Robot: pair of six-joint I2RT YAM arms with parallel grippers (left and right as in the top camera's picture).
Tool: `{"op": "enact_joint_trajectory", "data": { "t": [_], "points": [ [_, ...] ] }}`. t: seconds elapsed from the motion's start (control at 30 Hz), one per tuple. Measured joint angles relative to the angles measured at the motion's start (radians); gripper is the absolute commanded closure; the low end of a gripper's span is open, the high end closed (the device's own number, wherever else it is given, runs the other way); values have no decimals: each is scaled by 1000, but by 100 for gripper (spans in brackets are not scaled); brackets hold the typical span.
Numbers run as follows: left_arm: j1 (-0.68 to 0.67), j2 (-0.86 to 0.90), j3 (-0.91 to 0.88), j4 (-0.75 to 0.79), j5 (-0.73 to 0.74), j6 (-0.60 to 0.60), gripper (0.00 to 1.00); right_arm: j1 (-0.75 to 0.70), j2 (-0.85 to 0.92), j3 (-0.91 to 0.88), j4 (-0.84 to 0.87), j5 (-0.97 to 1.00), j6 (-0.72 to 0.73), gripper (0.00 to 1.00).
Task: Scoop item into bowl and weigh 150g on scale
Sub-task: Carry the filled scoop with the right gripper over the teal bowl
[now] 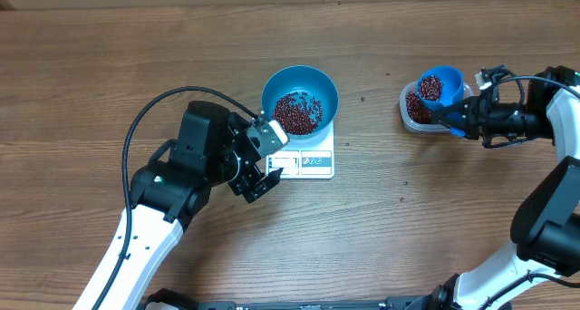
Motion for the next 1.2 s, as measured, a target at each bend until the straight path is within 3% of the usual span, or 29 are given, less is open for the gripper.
{"op": "enact_joint_trajectory", "data": {
  "t": [0.43, 0.83, 1.2],
  "points": [
    [0, 0, 0, -1, 0, 0, 0, 24, 0, 10, -82, -68, -127, 96],
    [0, 0, 0, -1, 0, 0, 1, 218, 0, 148, -119, -84, -153, 96],
    [0, 0, 0, -1, 0, 0, 0, 403, 0, 215, 35, 9, 24, 96]
  ]
}}
